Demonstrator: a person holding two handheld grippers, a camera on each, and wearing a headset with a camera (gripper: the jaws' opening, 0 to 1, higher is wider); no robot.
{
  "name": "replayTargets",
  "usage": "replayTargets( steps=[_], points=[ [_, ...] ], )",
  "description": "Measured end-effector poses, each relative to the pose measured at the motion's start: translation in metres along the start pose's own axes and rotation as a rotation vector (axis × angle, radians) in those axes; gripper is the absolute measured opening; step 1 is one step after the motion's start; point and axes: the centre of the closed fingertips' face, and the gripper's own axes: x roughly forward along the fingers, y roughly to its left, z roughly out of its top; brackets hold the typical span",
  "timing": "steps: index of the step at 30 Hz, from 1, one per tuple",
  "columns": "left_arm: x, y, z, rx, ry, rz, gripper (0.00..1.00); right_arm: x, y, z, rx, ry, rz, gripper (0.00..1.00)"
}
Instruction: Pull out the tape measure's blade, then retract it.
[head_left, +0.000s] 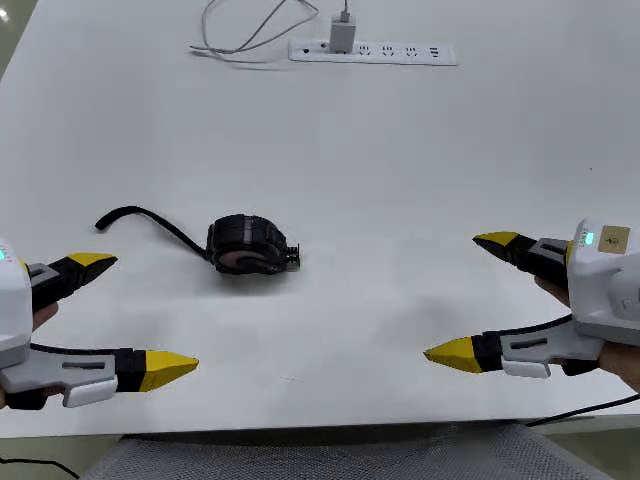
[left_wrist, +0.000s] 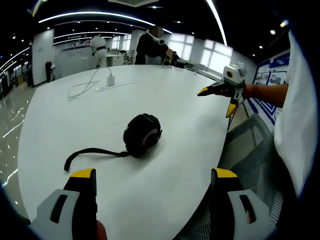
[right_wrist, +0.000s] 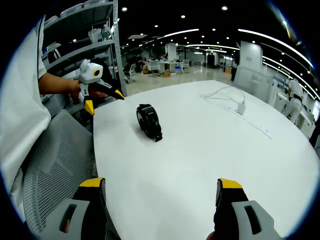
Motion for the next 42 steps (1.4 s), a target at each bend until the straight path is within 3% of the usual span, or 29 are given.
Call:
replayTargets(
  steps=[16, 20, 42],
  points=[
    [0.009, 0.011, 0.012, 0.027, 0.007, -0.024, 0.87, 0.015, -0.007, 0.007, -0.024, 0.007, 0.032, 0.9],
    [0.014, 0.013, 0.014, 0.044, 0.008, -0.03, 0.9, 0.019, -0.006, 0.01, -0.034, 0.012, 0.042, 0.9],
    [0.038, 0.022, 0.018, 0.129, 0.072, -0.083, 0.89, 0.044, -0.01, 0.013, -0.073, 0.031, 0.098, 0.9]
  ],
)
